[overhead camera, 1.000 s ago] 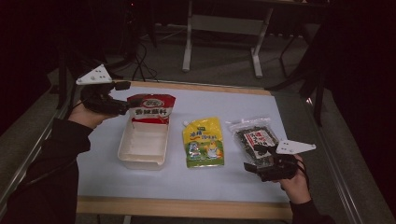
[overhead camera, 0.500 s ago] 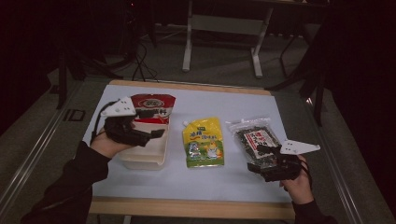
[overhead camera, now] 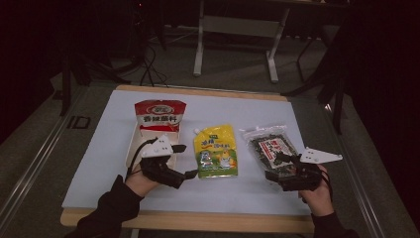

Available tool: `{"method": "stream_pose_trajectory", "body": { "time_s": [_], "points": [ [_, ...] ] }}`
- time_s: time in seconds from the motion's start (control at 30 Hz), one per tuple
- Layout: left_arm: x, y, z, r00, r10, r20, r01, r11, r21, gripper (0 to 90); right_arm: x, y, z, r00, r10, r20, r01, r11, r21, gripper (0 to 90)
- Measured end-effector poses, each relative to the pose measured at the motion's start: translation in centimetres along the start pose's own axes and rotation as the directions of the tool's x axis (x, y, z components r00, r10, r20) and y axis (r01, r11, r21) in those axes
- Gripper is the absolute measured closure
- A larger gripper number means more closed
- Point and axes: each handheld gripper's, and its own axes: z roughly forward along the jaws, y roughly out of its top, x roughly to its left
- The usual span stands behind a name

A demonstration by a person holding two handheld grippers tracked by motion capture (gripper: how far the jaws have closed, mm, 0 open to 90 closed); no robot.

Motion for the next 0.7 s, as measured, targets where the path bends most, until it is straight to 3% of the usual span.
{"method": "stream_pose_trajectory", "body": {
  "time_s": [0.1,0.17,0.27,0.33,0.4,0.5,0.57,0.6,0.67,0.7],
  "points": [
    [-1.3,-0.8,0.5,0.9993,-0.007,-0.036,0.005,0.9991,-0.042,10.4,-0.1,0.0,-0.2,0.9998,0.011,0.017,-0.01,0.999,-0.038,9.8],
    [-2.2,-1.4,1.0,0.9977,-0.002,-0.068,0.0,0.9994,-0.034,9.7,-0.2,0.0,-0.4,0.9995,0.012,0.031,-0.01,0.999,-0.039,10.2],
    [-3.2,-2.2,1.7,0.9959,-0.025,-0.087,0.021,0.9986,-0.048,9.4,-0.6,-0.1,-0.5,0.9978,0.001,0.066,0.0,1.0,-0.023,19.1],
    [-3.9,-2.5,2.2,0.995,-0.002,-0.1,0.0,0.9997,-0.026,9.4,-1.0,-0.2,-0.7,0.9964,0.01,0.084,-0.009,1.0,-0.016,29.1],
    [-4.3,-2.8,2.5,0.9967,-0.004,-0.081,0.002,0.9999,-0.015,9.2,-1.7,-0.4,-0.9,0.9939,0.006,0.11,-0.006,1.0,-0.001,36.2],
    [-4.8,-3.2,3.0,0.9982,0.001,-0.06,-0.001,1.0,-0.003,9.2,-2.3,-0.5,-1.1,0.9916,0.007,0.129,-0.007,1.0,0.007,39.0],
    [-4.9,-3.5,3.3,0.9985,-0.006,-0.054,0.006,1.0,-0.007,6.3,-3.5,-0.7,-1.2,0.9856,0.001,0.169,-0.007,0.999,0.035,49.7],
    [-5.0,-3.6,3.5,0.9988,-0.007,-0.049,0.007,0.9999,-0.008,6.3,-3.5,-0.7,-1.2,0.9856,0.001,0.169,-0.007,0.999,0.035,49.7],
    [-5.1,-3.8,3.7,0.9991,-0.009,-0.041,0.009,0.9999,-0.009,5.6,-4.5,-0.8,-1.3,0.9831,0.004,0.183,-0.014,0.998,0.056,59.2],
    [-5.1,-3.9,3.8,0.9994,-0.01,-0.033,0.009,0.9999,-0.01,5.5,-5.1,-0.8,-1.2,0.977,-0.007,0.213,-0.009,0.997,0.073,62.5]
  ]
}}
